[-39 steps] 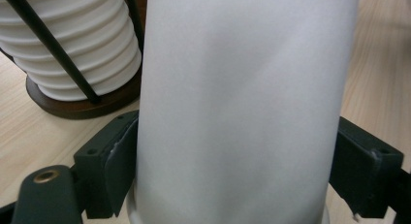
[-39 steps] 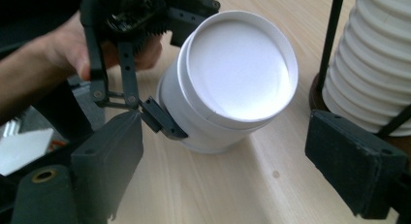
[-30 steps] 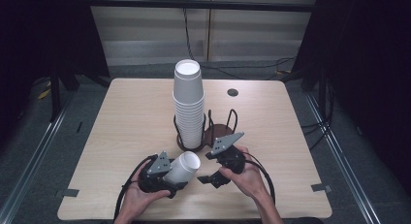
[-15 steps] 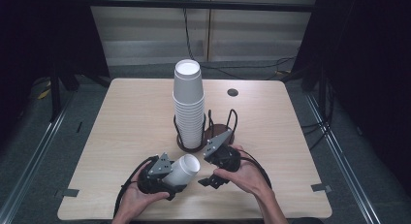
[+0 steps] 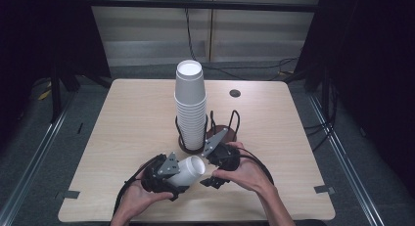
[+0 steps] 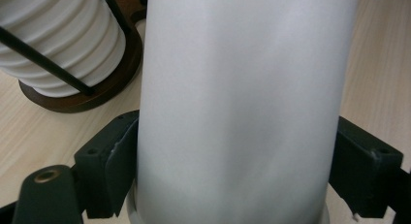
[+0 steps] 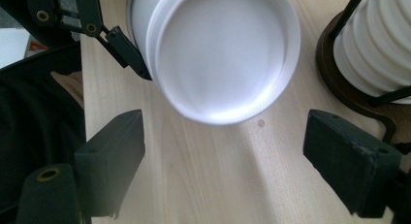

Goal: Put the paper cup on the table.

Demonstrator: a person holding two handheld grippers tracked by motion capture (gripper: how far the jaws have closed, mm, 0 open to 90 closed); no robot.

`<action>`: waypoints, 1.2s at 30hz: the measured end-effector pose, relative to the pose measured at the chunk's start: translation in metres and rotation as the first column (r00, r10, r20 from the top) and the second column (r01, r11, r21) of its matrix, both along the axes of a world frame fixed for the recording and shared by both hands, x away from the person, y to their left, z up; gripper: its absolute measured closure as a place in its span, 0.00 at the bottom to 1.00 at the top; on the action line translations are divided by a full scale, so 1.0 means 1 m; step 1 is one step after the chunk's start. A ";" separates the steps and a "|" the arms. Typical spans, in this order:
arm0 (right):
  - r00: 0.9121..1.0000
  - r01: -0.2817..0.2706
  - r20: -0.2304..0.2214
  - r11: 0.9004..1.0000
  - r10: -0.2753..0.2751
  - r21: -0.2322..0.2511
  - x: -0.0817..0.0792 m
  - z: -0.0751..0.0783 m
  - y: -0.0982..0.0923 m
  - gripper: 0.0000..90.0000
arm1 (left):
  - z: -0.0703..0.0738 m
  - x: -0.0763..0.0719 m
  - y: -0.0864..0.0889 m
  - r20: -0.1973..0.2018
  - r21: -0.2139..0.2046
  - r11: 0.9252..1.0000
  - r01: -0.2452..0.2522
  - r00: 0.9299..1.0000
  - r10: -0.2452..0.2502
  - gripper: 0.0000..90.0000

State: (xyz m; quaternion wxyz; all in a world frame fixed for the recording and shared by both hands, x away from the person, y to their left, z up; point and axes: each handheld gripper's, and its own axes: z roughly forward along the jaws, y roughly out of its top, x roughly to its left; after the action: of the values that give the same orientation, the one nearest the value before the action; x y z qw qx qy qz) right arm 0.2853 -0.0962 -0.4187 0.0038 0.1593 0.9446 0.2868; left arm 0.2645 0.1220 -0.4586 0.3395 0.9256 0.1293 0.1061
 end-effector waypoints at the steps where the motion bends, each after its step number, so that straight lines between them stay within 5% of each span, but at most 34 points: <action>1: 1.000 -0.011 0.007 1.000 0.011 -0.006 0.001 0.000 0.001 0.18 | 0.003 0.000 -0.002 0.000 0.018 1.000 0.011 1.000 -0.011 0.17; 10: 0.999 -0.030 -0.014 0.999 0.030 -0.041 0.004 -0.001 0.005 0.20 | 0.011 0.000 -0.017 0.015 0.132 0.990 0.058 0.998 -0.060 0.17; 12: 0.999 -0.022 -0.041 0.998 0.020 -0.062 0.005 -0.001 0.006 0.21 | 0.015 0.001 -0.019 0.017 0.174 0.982 0.074 0.997 -0.078 0.17; 22: 0.996 -0.043 -0.078 0.998 0.039 -0.052 0.009 -0.004 0.009 0.20 | 0.013 -0.004 -0.027 0.060 0.233 0.969 0.084 0.993 -0.101 0.17; 26: 0.993 -0.047 -0.106 0.998 0.043 -0.038 0.011 -0.006 0.011 0.20 | 0.015 -0.004 -0.028 0.070 0.293 0.950 0.106 0.989 -0.132 0.17; 29: 0.991 -0.056 -0.122 0.998 0.052 -0.023 0.013 -0.007 0.012 0.19 | 0.014 -0.006 -0.029 0.074 0.288 0.952 0.107 0.988 -0.134 0.17; 31: 0.987 -0.072 -0.144 0.997 0.067 -0.029 0.016 -0.010 0.014 0.19 | 0.015 -0.007 -0.030 0.080 0.311 0.944 0.110 0.987 -0.141 0.17; 32: 0.986 -0.079 -0.146 0.997 0.075 -0.026 0.017 -0.011 0.015 0.19 | 0.014 -0.009 -0.032 0.081 0.302 0.948 0.102 0.988 -0.132 0.17; 33: 0.984 -0.080 -0.164 0.996 0.075 -0.028 0.017 -0.011 0.015 0.19 | 0.016 -0.008 -0.032 0.086 0.333 0.935 0.123 0.983 -0.161 0.17; 36: 0.978 -0.084 -0.195 0.996 0.076 -0.029 0.017 -0.011 0.017 0.25 | 0.017 -0.009 -0.032 0.093 0.342 0.930 0.131 0.981 -0.172 0.17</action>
State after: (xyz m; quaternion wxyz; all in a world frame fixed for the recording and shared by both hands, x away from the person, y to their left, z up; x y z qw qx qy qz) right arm 0.3022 -0.0795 -0.4293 -0.0966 0.1482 0.9514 0.2522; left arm 0.2560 0.0898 -0.4417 0.1919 0.9688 0.0166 0.1562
